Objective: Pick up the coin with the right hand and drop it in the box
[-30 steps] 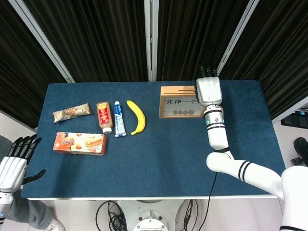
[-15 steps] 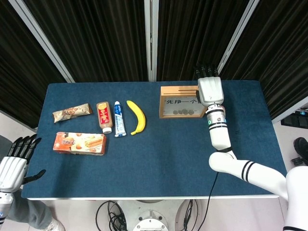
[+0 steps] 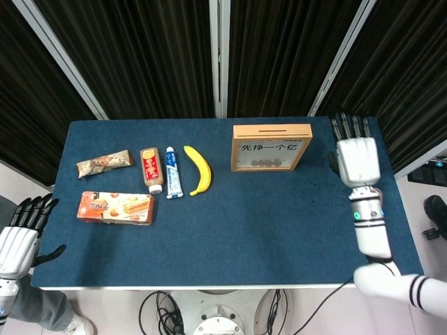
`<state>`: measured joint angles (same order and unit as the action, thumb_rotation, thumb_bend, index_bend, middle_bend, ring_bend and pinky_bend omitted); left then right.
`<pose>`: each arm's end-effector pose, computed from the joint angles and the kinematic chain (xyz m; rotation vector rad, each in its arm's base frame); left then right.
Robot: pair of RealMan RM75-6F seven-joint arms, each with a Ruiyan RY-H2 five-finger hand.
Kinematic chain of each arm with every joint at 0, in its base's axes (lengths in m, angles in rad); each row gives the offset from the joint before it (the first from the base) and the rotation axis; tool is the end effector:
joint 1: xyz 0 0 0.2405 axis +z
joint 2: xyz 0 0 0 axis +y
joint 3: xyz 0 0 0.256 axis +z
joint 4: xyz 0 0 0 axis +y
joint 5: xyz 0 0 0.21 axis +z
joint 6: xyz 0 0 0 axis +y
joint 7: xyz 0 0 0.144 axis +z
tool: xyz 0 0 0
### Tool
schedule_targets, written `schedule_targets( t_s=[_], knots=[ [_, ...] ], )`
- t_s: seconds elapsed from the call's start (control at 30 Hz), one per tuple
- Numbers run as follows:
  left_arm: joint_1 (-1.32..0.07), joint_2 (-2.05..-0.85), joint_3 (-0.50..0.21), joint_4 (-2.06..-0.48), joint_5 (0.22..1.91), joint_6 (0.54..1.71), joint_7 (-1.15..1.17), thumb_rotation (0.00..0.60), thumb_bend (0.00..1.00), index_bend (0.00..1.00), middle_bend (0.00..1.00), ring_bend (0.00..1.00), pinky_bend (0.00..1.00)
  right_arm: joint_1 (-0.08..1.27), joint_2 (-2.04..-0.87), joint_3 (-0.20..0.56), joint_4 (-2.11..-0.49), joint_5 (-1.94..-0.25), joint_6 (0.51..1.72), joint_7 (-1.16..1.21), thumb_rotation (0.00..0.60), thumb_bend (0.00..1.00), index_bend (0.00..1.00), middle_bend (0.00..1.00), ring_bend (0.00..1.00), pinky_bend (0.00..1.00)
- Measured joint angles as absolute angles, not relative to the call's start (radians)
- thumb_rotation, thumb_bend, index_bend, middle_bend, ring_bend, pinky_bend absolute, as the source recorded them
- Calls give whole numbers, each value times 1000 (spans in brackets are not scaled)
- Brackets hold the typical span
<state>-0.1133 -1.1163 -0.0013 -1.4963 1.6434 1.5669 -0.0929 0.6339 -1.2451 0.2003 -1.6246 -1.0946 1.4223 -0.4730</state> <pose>-0.3088 0.1800 0.1660 -1.5129 -0.7887 -0.9999 -0.1873 -0.3496 0.1454 1.3871 -0.5430 0.9320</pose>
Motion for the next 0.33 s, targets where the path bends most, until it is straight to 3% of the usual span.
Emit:
schedule_targets(
  t_s=[0.17,0.33],
  knots=[
    [-112,-1114,-5,-1514,1641,1570,-64,600,146,15,0,0,0,413,-1190,47,-1601,-1272,1575,-262,600,277,0,0,0,0],
    [-109,-1112,-10,-1523,1633,1572,-44,600,147,15,0,0,0,249,-1188,-52,-1510,-1345,1662,-119,600,247,0,0,0,0]
  ],
)
